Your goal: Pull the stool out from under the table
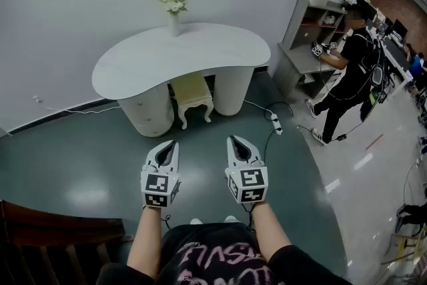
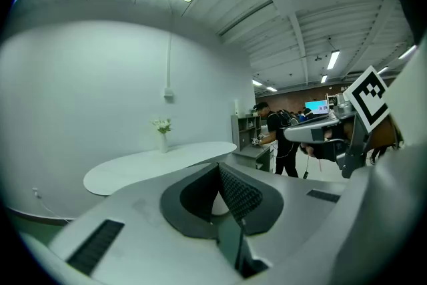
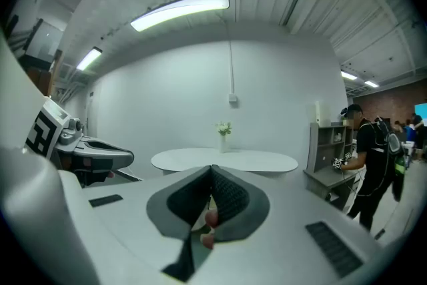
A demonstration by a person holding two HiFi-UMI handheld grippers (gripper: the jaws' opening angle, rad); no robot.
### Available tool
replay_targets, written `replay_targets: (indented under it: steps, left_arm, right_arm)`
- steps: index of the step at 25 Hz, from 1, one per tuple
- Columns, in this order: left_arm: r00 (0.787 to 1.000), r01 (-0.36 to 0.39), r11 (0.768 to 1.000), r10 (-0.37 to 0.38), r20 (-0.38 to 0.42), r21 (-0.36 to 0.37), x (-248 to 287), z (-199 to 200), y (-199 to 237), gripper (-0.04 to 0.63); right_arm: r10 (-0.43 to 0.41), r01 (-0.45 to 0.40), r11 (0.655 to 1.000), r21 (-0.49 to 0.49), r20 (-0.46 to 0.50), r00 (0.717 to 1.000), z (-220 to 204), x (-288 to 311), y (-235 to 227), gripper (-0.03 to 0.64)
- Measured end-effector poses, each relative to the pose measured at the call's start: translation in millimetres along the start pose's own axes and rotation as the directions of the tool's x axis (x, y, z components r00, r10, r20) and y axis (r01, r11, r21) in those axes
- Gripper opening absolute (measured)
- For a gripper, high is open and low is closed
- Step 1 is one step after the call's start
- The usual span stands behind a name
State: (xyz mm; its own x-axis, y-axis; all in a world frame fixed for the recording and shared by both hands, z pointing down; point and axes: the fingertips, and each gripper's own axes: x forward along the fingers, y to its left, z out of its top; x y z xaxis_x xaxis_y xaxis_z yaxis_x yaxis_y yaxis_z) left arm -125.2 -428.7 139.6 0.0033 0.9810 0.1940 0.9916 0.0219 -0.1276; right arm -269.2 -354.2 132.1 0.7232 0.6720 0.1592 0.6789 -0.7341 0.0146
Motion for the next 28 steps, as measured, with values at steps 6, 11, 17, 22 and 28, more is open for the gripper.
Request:
replay_targets:
  steps: [6, 11, 17, 22, 28]
  left_arm:
    - [1.000, 0.000, 1.000, 0.000, 0.003, -0.007, -9, -4, 8, 0.012]
    - [1.000, 0.007, 1.000, -0.007, -0.002, -0.011, -16, -11, 12, 0.012]
    - [1.000, 0.021, 1.000, -0.021, -0.011, -0.011, -16, -19, 16, 0.012]
    - [1.000, 0.013, 1.000, -0.013, -0.011, -0.021, -3, -20, 22, 0.012]
    - [0.999, 0.009, 1.000, -0.009, -0.032, -0.025, 26, -22, 29, 0.012]
  right_arm:
    - [-0.002, 0.002, 1.000, -0.005, 0.021, 1.000, 4, -1, 13, 0.061]
    - [-0.002, 0.002, 1.000, -0.014, 0.011, 1.000, 0, -2, 24, 0.061]
    - [-0.022, 0.022, 1.000, -0.016, 0.007, 1.000, -3, 2, 23, 0.061]
    - [-0.023, 0.023, 1.000, -0.011, 0.009, 1.000, -5, 14, 17, 0.061]
    - [-0.019, 0.020, 1.000, 0.009, -0.006, 1.000, -10, 40, -1, 0.061]
